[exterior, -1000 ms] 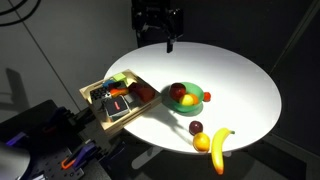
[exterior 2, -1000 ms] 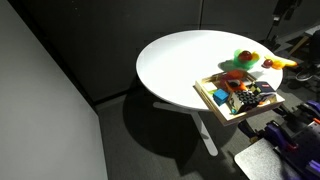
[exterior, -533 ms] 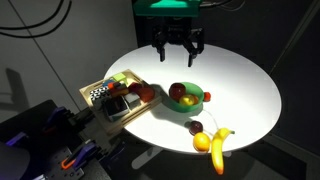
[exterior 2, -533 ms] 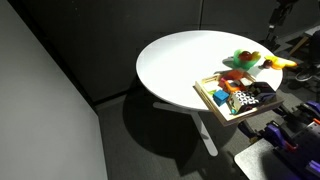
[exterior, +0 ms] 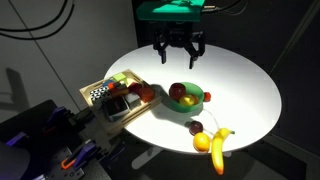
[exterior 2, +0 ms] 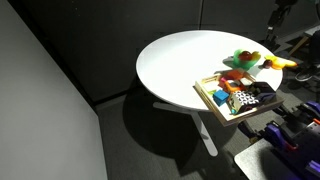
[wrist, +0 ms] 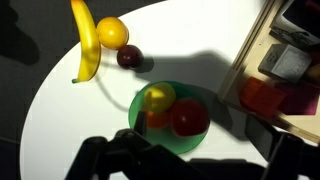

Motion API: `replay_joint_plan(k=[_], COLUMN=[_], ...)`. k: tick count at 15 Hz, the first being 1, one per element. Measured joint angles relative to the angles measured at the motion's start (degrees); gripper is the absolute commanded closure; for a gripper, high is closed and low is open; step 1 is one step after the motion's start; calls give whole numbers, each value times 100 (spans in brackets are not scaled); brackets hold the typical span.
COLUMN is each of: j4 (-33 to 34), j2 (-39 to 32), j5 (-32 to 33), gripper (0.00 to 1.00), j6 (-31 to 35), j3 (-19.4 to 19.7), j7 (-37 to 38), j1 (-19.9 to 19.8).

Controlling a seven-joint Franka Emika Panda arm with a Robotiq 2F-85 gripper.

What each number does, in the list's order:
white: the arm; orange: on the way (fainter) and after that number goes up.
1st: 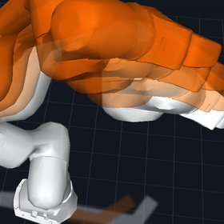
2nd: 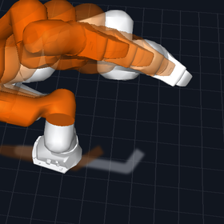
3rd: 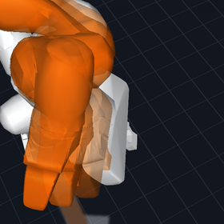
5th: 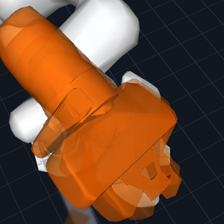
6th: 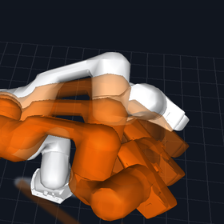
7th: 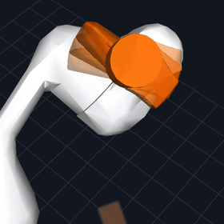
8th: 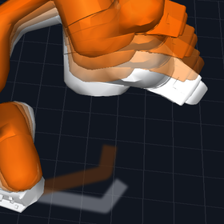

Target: Put the toy plum in the bowl

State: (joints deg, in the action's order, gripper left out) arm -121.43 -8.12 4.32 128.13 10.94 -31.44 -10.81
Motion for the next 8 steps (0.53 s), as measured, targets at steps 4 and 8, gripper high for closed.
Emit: replay_joint_plan(k=[4,8], j4=[-30,-95], j2=[-30,-273], j5=[44,262], gripper=[0,0], j6=[75,401], j3=[-6,2], j7=[55,161], j1=[0,-24])
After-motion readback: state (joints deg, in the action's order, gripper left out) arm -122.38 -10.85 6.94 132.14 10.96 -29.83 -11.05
